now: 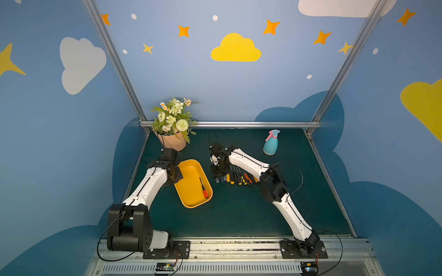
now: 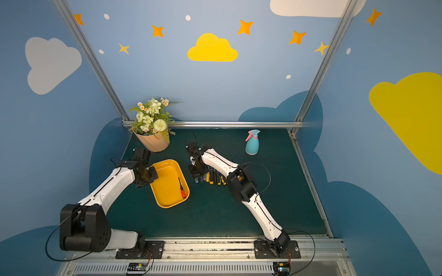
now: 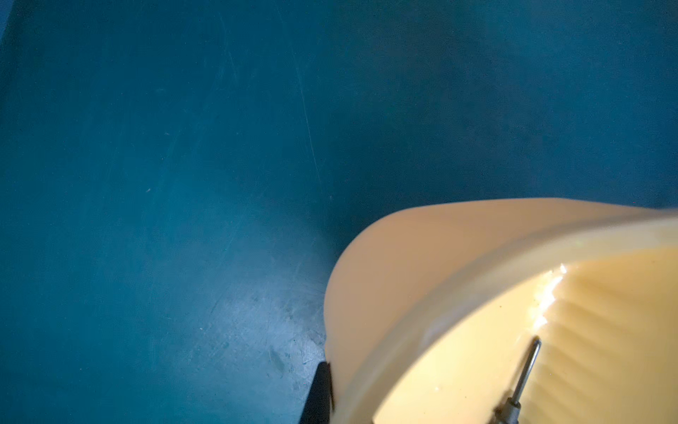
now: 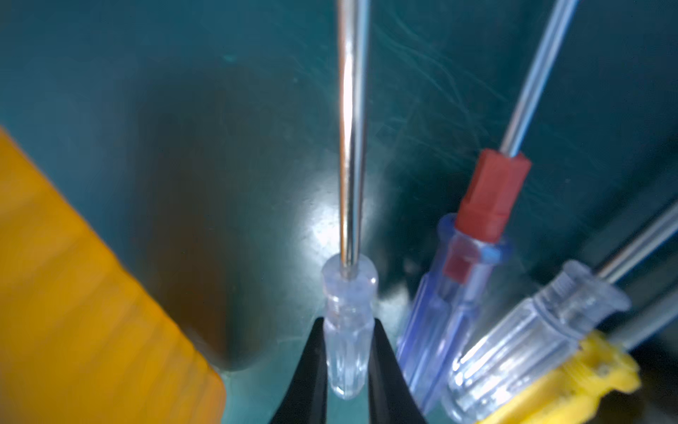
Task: Take out the screwdriver from the storage box
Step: Place the screwdriver at the center of the board.
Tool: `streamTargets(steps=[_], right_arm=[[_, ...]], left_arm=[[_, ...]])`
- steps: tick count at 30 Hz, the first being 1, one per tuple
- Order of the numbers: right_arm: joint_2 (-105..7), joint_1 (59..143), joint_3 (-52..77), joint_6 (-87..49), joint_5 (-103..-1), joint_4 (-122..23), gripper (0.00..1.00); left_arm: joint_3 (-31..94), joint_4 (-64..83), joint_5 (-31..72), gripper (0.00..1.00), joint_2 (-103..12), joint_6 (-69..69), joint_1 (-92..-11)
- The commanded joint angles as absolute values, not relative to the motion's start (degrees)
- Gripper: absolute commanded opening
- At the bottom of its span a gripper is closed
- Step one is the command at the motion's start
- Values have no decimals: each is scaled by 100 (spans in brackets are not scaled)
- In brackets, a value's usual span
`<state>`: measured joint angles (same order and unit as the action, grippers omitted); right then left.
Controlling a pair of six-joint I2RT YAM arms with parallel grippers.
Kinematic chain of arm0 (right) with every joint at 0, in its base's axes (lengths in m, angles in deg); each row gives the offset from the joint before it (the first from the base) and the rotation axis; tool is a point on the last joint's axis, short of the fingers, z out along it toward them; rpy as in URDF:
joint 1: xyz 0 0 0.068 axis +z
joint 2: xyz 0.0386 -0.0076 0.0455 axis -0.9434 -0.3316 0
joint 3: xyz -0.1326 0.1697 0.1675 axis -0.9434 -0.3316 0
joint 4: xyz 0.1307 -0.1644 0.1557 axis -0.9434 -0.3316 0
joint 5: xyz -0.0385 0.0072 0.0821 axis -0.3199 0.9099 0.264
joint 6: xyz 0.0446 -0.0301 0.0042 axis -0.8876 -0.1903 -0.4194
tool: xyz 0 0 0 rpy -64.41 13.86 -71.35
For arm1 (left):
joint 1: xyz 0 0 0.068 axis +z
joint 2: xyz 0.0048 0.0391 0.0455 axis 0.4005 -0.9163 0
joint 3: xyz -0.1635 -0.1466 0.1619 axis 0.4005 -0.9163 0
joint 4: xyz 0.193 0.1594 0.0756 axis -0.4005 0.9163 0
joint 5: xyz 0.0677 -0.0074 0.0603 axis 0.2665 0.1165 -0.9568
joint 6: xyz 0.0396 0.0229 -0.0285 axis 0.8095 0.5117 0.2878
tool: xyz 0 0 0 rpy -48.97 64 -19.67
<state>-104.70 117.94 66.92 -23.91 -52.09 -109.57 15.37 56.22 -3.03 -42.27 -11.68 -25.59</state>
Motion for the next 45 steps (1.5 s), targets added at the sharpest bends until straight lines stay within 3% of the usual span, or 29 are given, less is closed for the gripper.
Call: streamTargets(steps=[1,10,15,18,26,45], right_arm=[[-10568,11671,6834,-2555,-5339,-11296,0],[-10556,11546,6758,-2404,-5174,-11312,0],[-10608,11530,6885,-2367,-4877,-11312,24],[-10570,11527,6978,-2375,-4884,-11310,30],[-10013,11536,6575,-2240,-4916,-10968,36],[-7988,11953,4758,-1107,-4780,-9947,37]], left_arm=[[1574,5613,-196,3,-4282,-1118,-2542],[1595,5613,-152,3,-4251,-1115,-2537],[1603,5671,-126,3,-4179,-1139,-2537],[1616,5744,-87,2,-4046,-1119,-2542],[1258,5666,-46,2,-3592,-1235,-2558],[1379,5363,68,2,-4128,-1211,-2555]])
